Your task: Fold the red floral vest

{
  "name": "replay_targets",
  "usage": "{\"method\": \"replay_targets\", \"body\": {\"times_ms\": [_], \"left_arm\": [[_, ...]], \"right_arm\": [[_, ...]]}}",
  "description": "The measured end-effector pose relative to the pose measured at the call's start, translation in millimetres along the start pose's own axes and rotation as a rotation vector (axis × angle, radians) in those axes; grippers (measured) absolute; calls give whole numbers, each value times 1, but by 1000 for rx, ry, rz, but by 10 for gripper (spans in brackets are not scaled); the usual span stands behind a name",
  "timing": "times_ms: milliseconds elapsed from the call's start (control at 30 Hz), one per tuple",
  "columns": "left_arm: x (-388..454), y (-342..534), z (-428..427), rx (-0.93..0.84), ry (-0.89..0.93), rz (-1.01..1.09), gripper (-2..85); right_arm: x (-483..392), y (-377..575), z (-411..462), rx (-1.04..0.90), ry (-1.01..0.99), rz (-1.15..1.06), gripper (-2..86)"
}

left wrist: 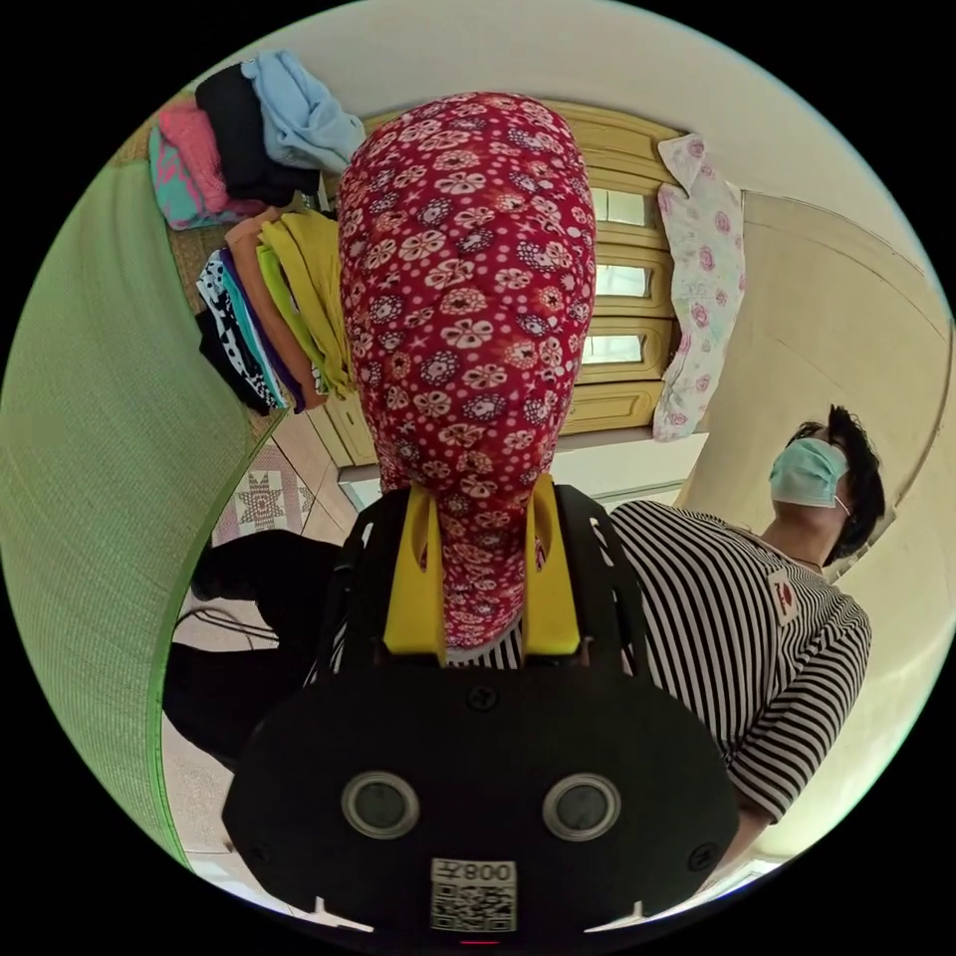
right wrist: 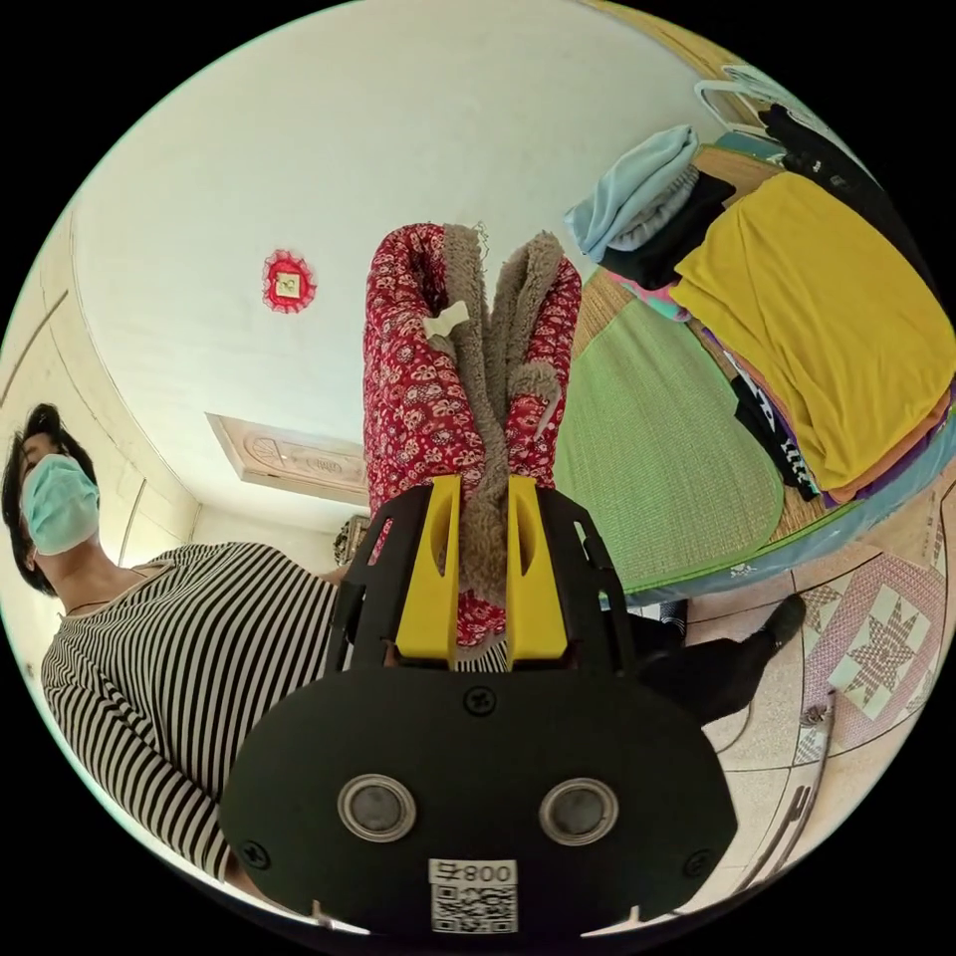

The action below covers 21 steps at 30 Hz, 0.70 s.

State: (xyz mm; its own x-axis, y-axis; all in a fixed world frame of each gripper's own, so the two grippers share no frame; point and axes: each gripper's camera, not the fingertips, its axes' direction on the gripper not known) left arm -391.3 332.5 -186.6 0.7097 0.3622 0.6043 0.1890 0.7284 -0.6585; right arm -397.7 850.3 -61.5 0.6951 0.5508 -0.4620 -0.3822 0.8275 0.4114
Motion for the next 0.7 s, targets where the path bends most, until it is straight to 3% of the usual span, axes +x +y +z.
{"method": "replay_targets", "body": {"times_ms": [467, 700], "left_arm": [[57, -125, 241, 122, -64, 69, 132], [69, -184, 302, 141, -80, 57, 133]], "right_arm": [[38, -26, -288, -60, -6, -171, 78], [42, -53, -385, -60, 9, -166, 77]]}}
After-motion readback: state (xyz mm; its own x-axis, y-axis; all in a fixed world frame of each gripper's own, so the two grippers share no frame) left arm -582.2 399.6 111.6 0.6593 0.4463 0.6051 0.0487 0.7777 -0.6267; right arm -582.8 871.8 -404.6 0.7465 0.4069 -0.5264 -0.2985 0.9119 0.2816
